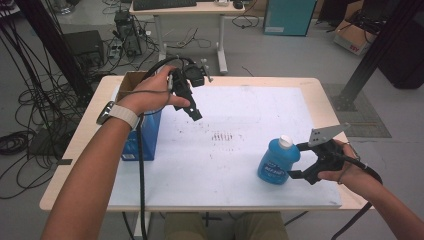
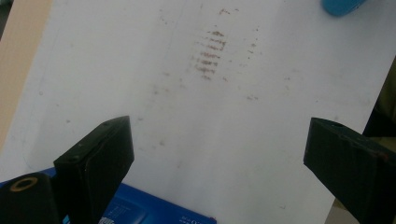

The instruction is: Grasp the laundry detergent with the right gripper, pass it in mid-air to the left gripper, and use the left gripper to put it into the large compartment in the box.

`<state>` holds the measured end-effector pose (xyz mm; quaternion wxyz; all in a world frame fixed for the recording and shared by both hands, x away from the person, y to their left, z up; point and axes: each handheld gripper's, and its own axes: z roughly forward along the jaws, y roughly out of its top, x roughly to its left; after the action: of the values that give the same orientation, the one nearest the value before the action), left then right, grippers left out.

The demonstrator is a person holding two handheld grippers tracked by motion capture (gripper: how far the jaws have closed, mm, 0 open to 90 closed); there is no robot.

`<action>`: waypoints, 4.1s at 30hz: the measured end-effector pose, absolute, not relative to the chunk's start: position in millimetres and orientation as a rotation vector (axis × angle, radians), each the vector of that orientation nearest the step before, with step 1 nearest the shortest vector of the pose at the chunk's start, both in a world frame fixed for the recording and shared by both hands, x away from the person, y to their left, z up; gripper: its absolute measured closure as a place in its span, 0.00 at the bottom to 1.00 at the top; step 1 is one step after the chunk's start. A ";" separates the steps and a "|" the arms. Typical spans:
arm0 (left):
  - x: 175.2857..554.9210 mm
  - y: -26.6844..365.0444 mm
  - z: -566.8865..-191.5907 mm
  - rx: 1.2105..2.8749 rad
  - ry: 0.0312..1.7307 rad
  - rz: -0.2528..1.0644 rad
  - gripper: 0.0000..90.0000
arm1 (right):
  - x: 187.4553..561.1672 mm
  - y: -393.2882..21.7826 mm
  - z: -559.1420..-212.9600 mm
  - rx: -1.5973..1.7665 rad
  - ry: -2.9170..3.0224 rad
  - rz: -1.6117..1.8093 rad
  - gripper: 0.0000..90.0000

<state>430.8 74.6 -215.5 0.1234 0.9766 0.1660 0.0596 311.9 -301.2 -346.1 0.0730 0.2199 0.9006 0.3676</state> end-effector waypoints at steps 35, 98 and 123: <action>431.3 75.6 -219.9 2.850 0.506 0.171 0.10 | 315.2 -291.7 -383.9 0.607 2.562 1.307 0.10; 431.7 72.9 -224.0 2.856 0.515 0.169 0.10 | 309.6 -284.9 -416.2 0.671 2.378 1.525 0.30; 432.5 72.8 -226.0 2.865 0.520 0.158 0.10 | 308.3 -284.2 -420.8 0.637 2.357 1.578 0.45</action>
<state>432.5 72.8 -226.0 0.1125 0.9762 0.1773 0.0538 308.3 -284.2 -420.8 0.1170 0.2176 0.8052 0.5391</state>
